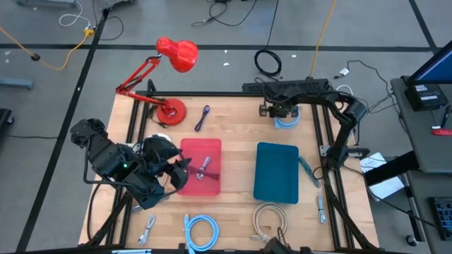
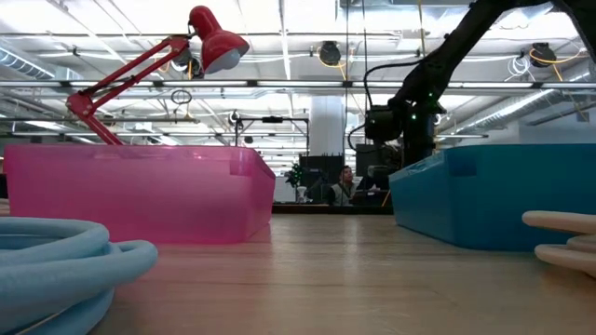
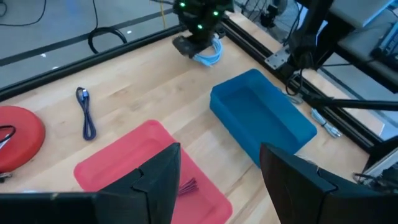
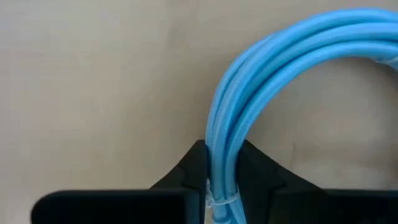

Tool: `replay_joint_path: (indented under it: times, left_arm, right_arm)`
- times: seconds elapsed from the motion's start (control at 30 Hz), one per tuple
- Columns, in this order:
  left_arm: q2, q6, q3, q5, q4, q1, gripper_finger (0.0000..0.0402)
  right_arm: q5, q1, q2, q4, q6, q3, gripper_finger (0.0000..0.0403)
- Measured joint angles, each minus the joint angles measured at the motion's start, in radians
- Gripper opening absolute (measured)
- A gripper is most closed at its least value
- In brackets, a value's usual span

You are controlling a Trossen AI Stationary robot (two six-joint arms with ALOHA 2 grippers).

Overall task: Pick & Place USB Port
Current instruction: Put the top blue HDMI cable into the blue bin

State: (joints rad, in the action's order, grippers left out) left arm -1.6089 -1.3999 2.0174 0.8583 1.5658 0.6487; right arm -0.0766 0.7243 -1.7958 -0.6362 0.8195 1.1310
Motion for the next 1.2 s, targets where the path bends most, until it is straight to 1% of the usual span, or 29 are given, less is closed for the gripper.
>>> replay_joint_path:
  times: [0.07,0.17,0.23,0.27,0.33,0.4,0.43,0.47,0.57,0.63,0.7,0.77,0.83,0.9,1.0,1.2]
  left_arm:
    - [0.000,-0.002,0.000,0.000,0.000,-0.006,0.0223]
    - [0.000,-0.002,0.000,0.000,-0.010,-0.018,0.0223]
    - [0.000,0.003,0.000,0.000,-0.024,-0.028,0.0223]
    - [0.000,0.008,0.000,0.000,-0.032,-0.032,0.0223]
    - [0.000,0.020,0.000,-0.001,-0.045,-0.042,0.0223]
    - [0.000,0.031,0.000,-0.002,-0.068,-0.049,0.0223]
    - [0.000,0.035,0.000,-0.002,-0.077,-0.053,0.0223]
    - [0.000,0.037,0.000,-0.002,-0.085,-0.056,0.0223]
    - [0.000,0.037,0.000,-0.001,-0.108,-0.062,0.0223]
    - [0.000,0.037,0.000,-0.001,-0.123,-0.066,0.0223]
    - [0.000,0.037,0.000,-0.001,-0.134,-0.069,0.0223]
    - [0.000,0.033,0.000,-0.001,-0.143,-0.072,0.0223]
    - [0.000,0.033,0.000,0.000,-0.159,-0.073,0.0223]
    - [0.000,0.033,0.000,0.004,-0.173,-0.073,0.0223]
    - [0.000,0.031,0.000,0.006,-0.184,-0.073,0.0223]
    - [0.000,0.018,0.000,0.001,-0.218,-0.073,0.0223]
  right_arm:
    - [-0.010,-0.022,0.069,0.006,-0.089,0.000,0.0045]
    - [-0.027,-0.048,0.219,0.072,-0.228,0.010,0.0045]
    - [-0.043,-0.073,0.314,0.067,-0.296,0.011,0.0045]
    - [-0.034,-0.087,0.360,0.046,-0.320,0.010,0.0045]
    - [0.033,-0.122,0.455,0.038,-0.369,0.004,0.0045]
    - [0.147,-0.169,0.551,0.020,-0.411,0.011,0.0045]
    - [0.195,-0.200,0.598,-0.015,-0.421,0.012,0.0045]
    - [0.217,-0.239,0.638,-0.061,-0.417,0.012,0.0045]
    - [0.239,-0.398,0.721,-0.175,-0.361,0.008,0.0045]
    - [0.234,-0.530,0.756,-0.228,-0.307,0.008,0.0045]
    - [0.235,-0.669,0.765,-0.263,-0.271,0.008,0.0045]
    - [0.235,-0.808,0.748,-0.254,-0.251,0.008,0.0045]
    - [0.221,-0.916,0.710,-0.242,-0.234,0.008,0.0045]
    - [0.204,-0.997,0.658,-0.222,-0.231,0.008,0.0045]
    - [0.175,-1.065,0.557,-0.195,-0.245,0.006,0.0045]
    - [0.181,-1.127,0.386,-0.114,-0.270,-0.034,0.0045]
